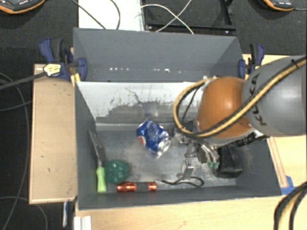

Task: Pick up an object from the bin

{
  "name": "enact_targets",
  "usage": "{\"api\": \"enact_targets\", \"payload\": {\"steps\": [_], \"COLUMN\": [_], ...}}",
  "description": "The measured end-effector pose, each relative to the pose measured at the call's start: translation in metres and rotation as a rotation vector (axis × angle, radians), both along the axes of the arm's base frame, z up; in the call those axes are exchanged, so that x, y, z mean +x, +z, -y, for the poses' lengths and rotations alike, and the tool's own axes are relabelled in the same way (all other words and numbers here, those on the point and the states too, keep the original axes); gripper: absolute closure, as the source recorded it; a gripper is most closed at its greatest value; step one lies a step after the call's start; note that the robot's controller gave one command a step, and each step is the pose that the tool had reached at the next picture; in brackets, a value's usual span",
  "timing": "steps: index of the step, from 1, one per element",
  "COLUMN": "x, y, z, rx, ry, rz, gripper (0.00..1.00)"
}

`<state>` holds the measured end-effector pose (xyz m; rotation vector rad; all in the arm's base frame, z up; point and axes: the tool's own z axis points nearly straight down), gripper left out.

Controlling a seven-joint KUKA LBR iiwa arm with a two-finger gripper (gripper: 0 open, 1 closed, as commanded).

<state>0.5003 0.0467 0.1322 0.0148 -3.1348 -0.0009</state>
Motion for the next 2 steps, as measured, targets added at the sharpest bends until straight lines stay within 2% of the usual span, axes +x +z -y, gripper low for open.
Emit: {"api": "enact_targets", "payload": {"steps": [1, 2], "x": [0.002, 0.032], "y": [0.004, -0.044], "z": [0.0, -0.068], "rx": [0.001, 0.002], "ry": [-0.002, 0.286], "rz": [0.008, 0.016], "gripper": [0.0, 0.0]}}
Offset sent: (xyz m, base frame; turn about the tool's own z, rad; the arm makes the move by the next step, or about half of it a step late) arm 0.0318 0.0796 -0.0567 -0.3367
